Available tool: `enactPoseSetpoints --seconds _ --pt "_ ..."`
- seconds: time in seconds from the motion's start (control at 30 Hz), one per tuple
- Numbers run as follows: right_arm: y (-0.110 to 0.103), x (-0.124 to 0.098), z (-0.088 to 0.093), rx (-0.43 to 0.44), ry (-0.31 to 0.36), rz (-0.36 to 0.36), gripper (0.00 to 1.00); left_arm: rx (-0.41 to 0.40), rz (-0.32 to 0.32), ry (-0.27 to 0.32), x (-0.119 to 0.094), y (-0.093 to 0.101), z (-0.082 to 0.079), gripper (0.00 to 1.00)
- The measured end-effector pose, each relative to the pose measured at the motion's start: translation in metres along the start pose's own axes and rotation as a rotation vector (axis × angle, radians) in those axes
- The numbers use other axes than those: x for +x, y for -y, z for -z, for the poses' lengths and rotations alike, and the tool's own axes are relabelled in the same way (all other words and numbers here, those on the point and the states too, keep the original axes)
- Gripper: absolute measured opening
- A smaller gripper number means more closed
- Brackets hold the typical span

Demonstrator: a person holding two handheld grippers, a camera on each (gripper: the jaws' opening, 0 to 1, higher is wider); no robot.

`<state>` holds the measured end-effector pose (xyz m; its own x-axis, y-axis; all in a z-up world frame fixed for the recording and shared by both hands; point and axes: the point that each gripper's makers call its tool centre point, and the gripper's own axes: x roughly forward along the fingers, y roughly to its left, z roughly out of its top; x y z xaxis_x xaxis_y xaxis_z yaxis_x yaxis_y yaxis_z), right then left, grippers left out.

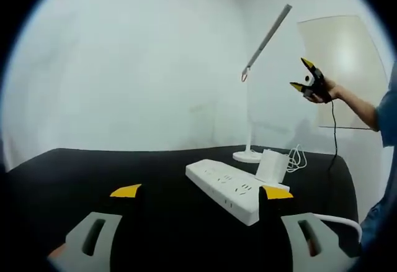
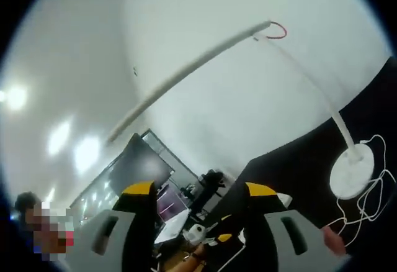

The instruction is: Insert the desk lamp plug into the socket, turn on the power strip switch, turn on the lamp switch, then turn off the lamp switch, turn off the power strip switch, and remove the plug from the socket.

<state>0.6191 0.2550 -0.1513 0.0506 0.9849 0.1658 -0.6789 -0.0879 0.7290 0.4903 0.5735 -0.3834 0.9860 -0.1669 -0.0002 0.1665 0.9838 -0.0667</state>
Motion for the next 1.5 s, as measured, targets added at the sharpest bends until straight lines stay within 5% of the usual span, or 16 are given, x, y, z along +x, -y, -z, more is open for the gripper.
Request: enactPoseSetpoints --seconds 0.23,0.5,0.93,1.27,1.5 --pt "0.046 0.0 0.009 -0.036 -0.05 0.042 0.44 0.041 0.022 -0.018 0.0 0.012 0.002 0.72" --pt "0.09 0.004 0.038 -0.183 -0.124 0.104 0.26 0.03 0.02 0.0 -0.004 0.011 0.001 0.71" --pt "0.158 0.014 0.05 -0.319 -0.156 0.174 0.21 0.054 0.006 -0.046 0.001 0.009 0.011 0.71" --pt "0.205 0.011 0.017 -0.477 -0.105 0.217 0.19 0.039 -0.018 -0.065 0.005 0.005 0.014 0.71" --pt "0.214 0.006 0.015 -0.537 -0.045 0.244 0.18 0.018 -0.022 -0.047 0.004 0.004 0.011 0.68"
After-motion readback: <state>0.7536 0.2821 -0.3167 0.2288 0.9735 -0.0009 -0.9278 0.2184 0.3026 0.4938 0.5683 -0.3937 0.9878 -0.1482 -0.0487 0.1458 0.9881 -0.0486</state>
